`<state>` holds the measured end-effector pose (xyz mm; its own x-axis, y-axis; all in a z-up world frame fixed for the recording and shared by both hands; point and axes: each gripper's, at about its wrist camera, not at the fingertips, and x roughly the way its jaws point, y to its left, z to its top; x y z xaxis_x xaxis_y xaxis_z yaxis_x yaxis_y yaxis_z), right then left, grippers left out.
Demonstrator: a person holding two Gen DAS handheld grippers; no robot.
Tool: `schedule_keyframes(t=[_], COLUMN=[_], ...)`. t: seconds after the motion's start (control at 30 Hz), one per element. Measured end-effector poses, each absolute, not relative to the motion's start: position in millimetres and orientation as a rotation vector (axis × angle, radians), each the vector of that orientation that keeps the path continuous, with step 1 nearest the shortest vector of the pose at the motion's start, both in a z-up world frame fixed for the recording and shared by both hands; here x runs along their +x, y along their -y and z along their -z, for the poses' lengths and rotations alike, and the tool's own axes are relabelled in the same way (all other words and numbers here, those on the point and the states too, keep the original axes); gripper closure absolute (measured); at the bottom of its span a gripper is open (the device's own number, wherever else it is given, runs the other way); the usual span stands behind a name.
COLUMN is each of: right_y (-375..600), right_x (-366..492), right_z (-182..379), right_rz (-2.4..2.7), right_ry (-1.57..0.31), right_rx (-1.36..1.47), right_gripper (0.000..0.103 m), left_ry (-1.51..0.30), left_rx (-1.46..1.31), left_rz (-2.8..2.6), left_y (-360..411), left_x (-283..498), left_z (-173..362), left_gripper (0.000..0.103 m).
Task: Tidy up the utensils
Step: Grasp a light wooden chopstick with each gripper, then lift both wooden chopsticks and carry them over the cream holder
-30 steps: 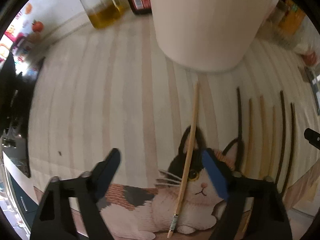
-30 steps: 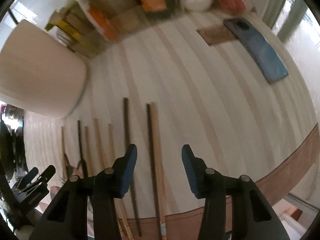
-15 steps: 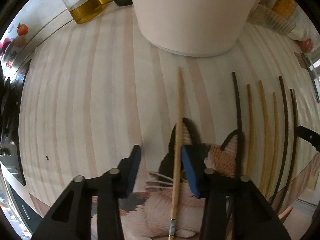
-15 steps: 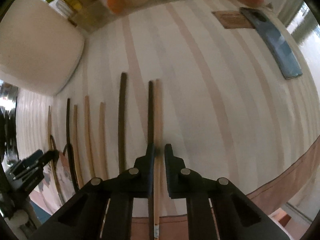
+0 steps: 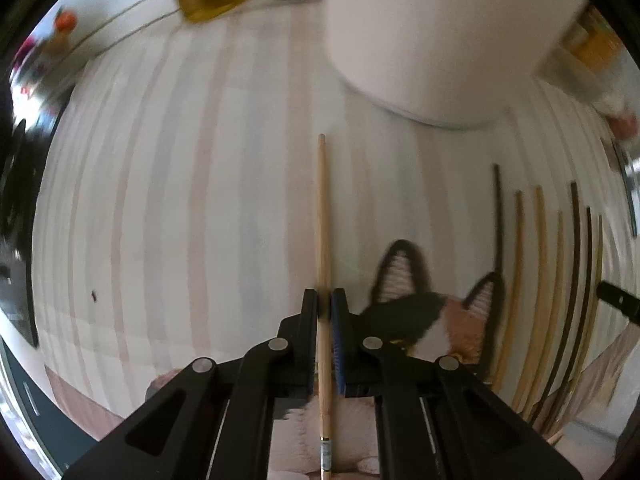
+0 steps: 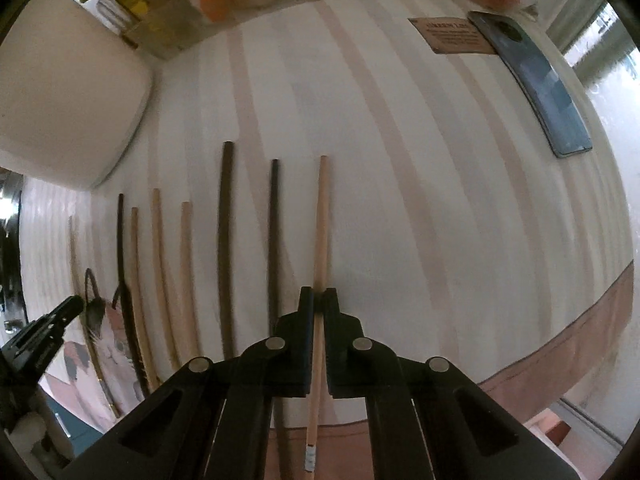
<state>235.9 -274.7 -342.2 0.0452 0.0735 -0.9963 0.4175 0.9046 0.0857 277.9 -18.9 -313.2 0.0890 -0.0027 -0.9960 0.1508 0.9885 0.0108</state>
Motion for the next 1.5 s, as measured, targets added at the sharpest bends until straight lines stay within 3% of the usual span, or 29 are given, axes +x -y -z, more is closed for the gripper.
schedule_keyframes(t=[1.13, 1.5], right_y=[275.6, 279.1], right_x=[292.9, 271.7], right_z=[350.4, 317.4], right_rz=[0.234, 0.213], right_ry=[-1.655, -1.463], right_rx=[0.298, 0.402], right_gripper=[0.096, 0.097], left_ry=[-1.478, -1.38], left_rx=[0.194, 0.157], left_rz=[0.142, 0.182], left_y=[-4.3, 4.1], left_x=[298.6, 283.9], left_z=[317.6, 279.5], left_gripper=[0.099, 0.099])
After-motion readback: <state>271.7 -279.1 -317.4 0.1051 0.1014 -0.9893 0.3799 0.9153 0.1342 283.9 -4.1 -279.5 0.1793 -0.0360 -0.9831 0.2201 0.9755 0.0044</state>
